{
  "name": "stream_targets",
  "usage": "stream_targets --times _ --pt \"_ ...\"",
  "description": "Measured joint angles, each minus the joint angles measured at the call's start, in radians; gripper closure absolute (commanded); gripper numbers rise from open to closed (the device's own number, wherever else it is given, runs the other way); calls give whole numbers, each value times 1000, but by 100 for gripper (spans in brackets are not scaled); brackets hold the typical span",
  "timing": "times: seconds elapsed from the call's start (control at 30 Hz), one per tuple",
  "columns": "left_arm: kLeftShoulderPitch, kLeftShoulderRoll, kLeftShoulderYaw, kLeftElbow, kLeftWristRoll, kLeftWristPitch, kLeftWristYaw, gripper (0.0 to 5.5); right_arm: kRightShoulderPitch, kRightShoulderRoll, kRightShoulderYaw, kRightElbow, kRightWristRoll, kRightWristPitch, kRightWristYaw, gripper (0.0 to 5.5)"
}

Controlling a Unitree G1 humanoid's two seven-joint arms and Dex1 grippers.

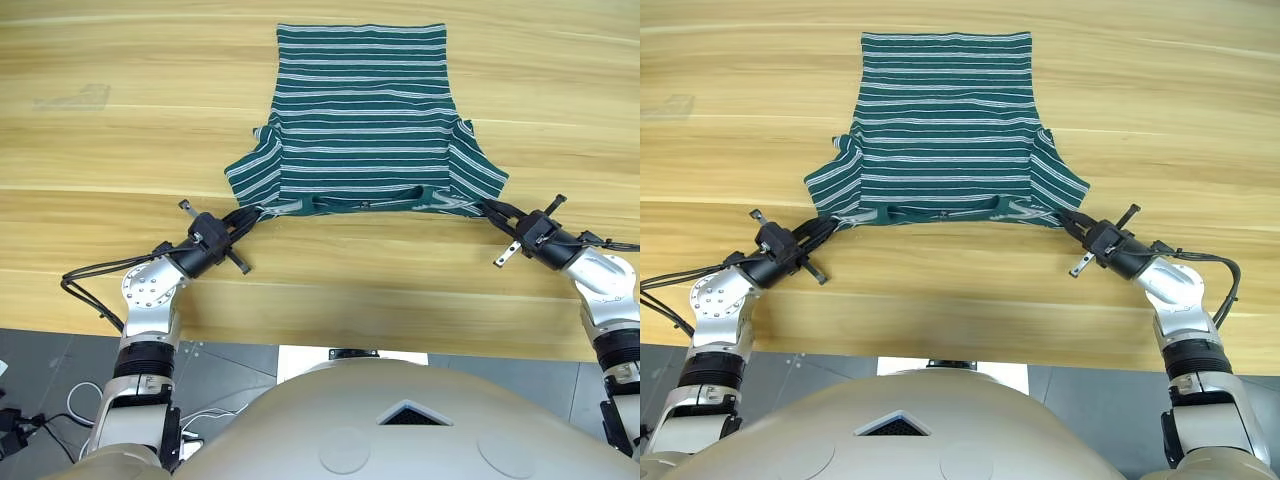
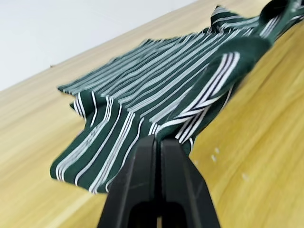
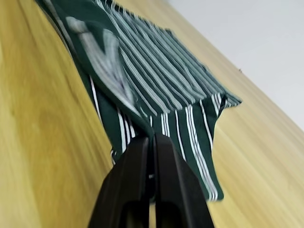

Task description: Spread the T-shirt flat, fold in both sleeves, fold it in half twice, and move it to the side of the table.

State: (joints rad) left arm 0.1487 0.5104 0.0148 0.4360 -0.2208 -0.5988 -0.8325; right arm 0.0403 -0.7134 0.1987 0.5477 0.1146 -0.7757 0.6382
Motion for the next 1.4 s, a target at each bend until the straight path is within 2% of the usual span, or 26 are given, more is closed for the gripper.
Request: stream_targets --times 0.3,0.37,0.6,0.83,0.9,1.03,1.17,1.27,1.4 --pt "108 25 22 -41 -3 -54 -25 550 132 -7 15 -93 -78 -67 40 547" --pt "143 27 8 -75 -10 -73 -55 491 168 -7 36 -155 -78 -66 62 488" --pt "190 25 -49 -175 -71 -80 -146 387 170 -6 56 -225 -51 -29 126 379" --pt "223 33 64 -202 -239 -36 -168 272 223 -32 -33 -238 23 -6 134 260" --pt "241 27 100 -219 -297 -25 -174 235 231 -41 -81 -251 88 5 146 260" --pt "210 19 196 -226 -374 7 -165 235 200 -43 -168 -248 215 37 177 260" --pt "169 -34 209 -214 -390 50 -144 235 181 -11 -213 -272 331 79 228 260" --pt "66 -61 228 -140 -353 144 1 235 170 34 -243 -336 428 132 249 260" --pt "-1 -110 215 -115 -265 207 125 235 173 69 -271 -337 429 161 258 260"
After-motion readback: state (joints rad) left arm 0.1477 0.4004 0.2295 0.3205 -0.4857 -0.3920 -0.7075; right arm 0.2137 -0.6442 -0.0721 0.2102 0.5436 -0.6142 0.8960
